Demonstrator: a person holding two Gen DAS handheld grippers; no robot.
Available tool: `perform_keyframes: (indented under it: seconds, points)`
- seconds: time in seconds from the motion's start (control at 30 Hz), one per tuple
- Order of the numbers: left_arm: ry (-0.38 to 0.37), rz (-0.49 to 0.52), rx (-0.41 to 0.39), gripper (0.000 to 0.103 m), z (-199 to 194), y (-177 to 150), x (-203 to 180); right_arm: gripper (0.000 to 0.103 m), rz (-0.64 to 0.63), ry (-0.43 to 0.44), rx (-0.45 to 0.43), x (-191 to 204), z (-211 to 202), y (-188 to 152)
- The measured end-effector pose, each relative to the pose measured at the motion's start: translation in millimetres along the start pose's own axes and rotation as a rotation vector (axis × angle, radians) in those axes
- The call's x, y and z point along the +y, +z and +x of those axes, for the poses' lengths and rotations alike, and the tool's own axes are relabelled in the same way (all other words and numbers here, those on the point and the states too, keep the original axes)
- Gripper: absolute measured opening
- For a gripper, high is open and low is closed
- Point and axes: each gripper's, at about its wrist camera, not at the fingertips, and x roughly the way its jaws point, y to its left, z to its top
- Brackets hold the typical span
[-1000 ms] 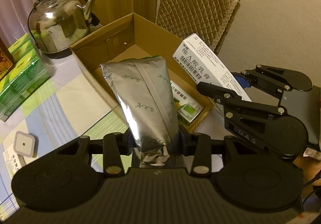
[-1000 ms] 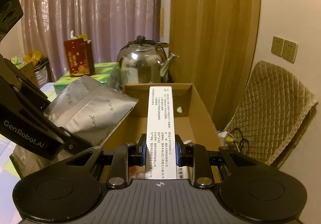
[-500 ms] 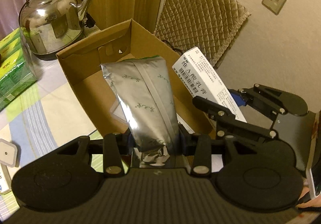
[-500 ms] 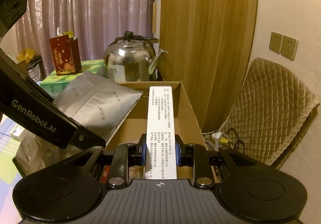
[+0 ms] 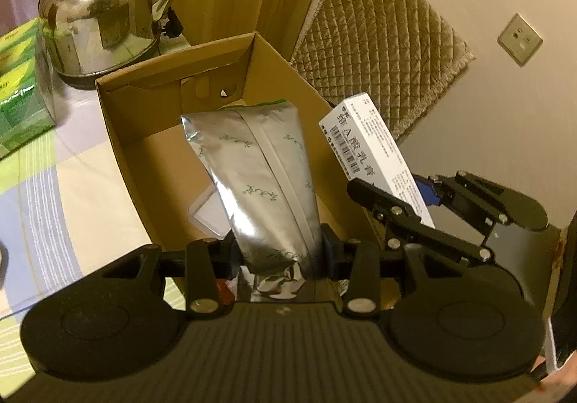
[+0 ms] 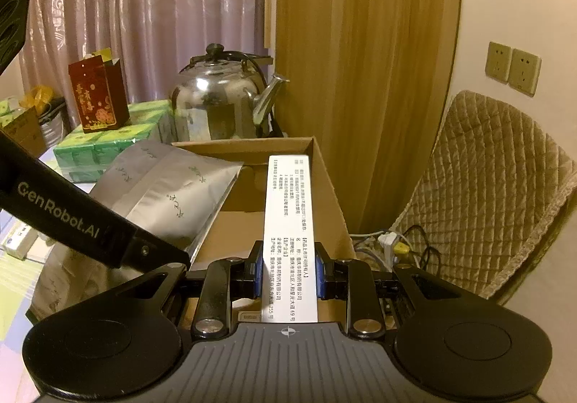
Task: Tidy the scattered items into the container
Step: 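Lower the foil pouch into the cardboard box and open the left tool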
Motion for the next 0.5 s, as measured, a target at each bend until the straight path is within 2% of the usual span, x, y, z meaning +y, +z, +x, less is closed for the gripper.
perform_keyframes:
  seconds: [0.3, 0.5]
  points:
    - [0.022, -0.115, -0.031, 0.037, 11, 4, 13, 0.023, 0.003, -0.001, 0.015, -2, 11, -2]
    - [0.033, -0.156, -0.052, 0.037, 14, 5, 16, 0.023, 0.004, 0.003, 0.023, -5, 19, -3]
